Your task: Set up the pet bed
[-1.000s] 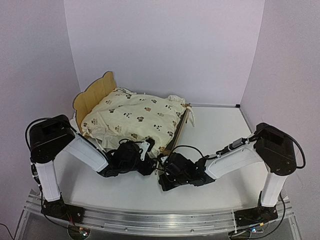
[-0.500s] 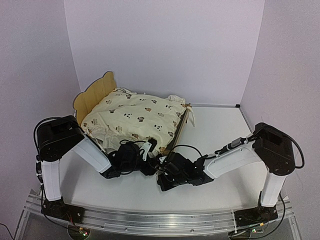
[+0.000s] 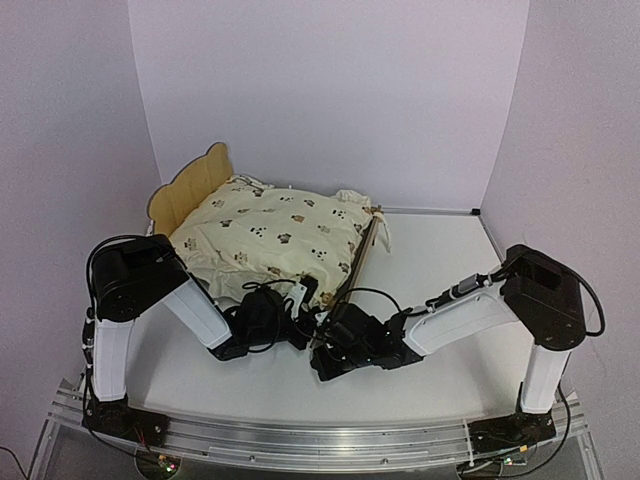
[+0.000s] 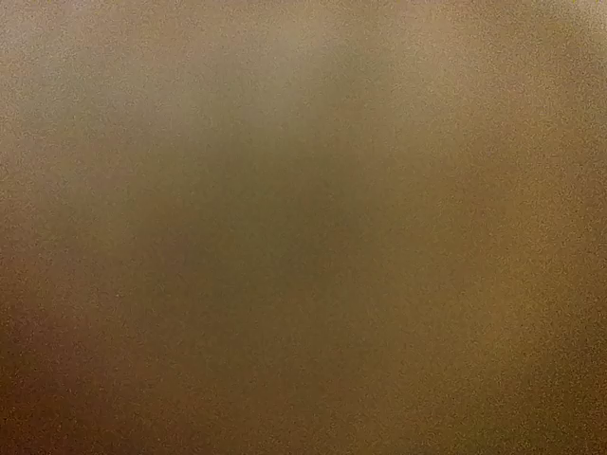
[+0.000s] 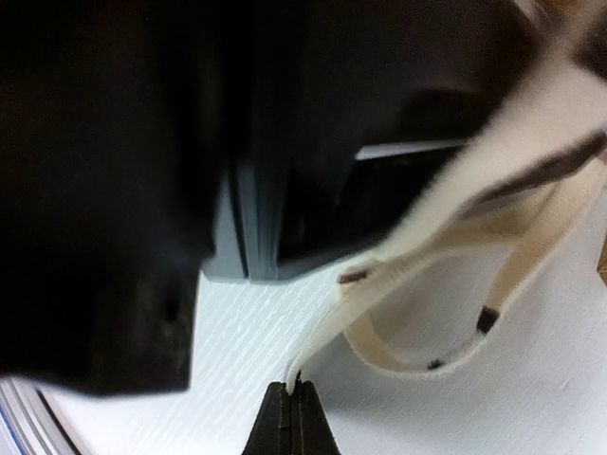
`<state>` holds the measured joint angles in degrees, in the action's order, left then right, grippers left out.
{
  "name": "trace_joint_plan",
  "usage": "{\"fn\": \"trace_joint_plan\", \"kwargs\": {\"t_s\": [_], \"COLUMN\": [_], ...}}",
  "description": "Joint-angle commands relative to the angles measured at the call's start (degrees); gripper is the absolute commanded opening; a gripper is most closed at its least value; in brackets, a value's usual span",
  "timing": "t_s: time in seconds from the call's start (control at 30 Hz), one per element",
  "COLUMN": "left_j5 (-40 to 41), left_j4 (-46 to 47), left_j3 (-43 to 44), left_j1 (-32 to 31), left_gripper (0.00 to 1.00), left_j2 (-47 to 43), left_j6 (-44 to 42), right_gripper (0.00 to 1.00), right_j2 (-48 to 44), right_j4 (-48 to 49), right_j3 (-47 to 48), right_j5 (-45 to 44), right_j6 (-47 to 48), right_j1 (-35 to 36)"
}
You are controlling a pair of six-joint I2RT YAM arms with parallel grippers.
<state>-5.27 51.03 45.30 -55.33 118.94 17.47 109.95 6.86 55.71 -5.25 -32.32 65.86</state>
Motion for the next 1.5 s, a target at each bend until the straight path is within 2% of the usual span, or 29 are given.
{"fn": "trace_joint_plan", "kwargs": {"t_s": [0.0, 0.43, 0.77, 0.8, 0.9, 1.03, 1.17, 1.3, 1.47], "left_j5": [-1.2, 4.3, 2.4, 2.1, 1.8, 2.4, 7.9, 13.0, 9.8], "left_j4": [4.0, -4.0, -4.0, -3.9, -3.6, -4.8, -11.5, -15.9, -17.3], "left_j3": [0.7, -6.3, -6.7, -6.5, -6.1, -4.7, -3.3, -4.0, -2.9], "left_j1": [0.1, 0.1, 0.1, 0.1, 0.1, 0.1, -0.1, -2.1, -4.9], "left_gripper": [0.00, 0.00, 0.00, 0.04, 0.31, 0.49, 0.57, 0.59, 0.61], "left_j2": [0.9, -8.1, -9.0, -8.7, -7.7, -7.0, -8.7, -12.5, -13.2], "left_j6": [1.8, 3.8, 3.6, 3.4, 3.6, 4.1, 5.8, 5.9, 0.8], "right_gripper": [0.00, 0.00, 0.00, 0.00, 0.00, 0.00, 0.00, 0.00, 0.00], "right_j2": [1.7, -6.8, -7.7, -7.5, -7.1, -6.4, -6.5, -6.8, -8.2], "right_j4": [-3.6, -9.3, -10.7, -10.8, -10.8, -10.9, -11.0, -11.9, -15.2], "right_j3": [0.1, -6.8, -6.5, -6.4, -6.1, -5.7, -5.4, -5.1, -4.2], "right_j5": [1.4, 2.2, 1.5, 1.6, 2.0, 2.8, 3.3, 3.8, 5.9], "right_j6": [0.8, 1.9, 2.9, 2.9, 3.0, 3.2, 3.3, 4.0, 6.9], "right_j1": [0.0, -2.7, -2.9, -3.0, -3.0, -3.0, -3.0, -3.0, -2.9]}}
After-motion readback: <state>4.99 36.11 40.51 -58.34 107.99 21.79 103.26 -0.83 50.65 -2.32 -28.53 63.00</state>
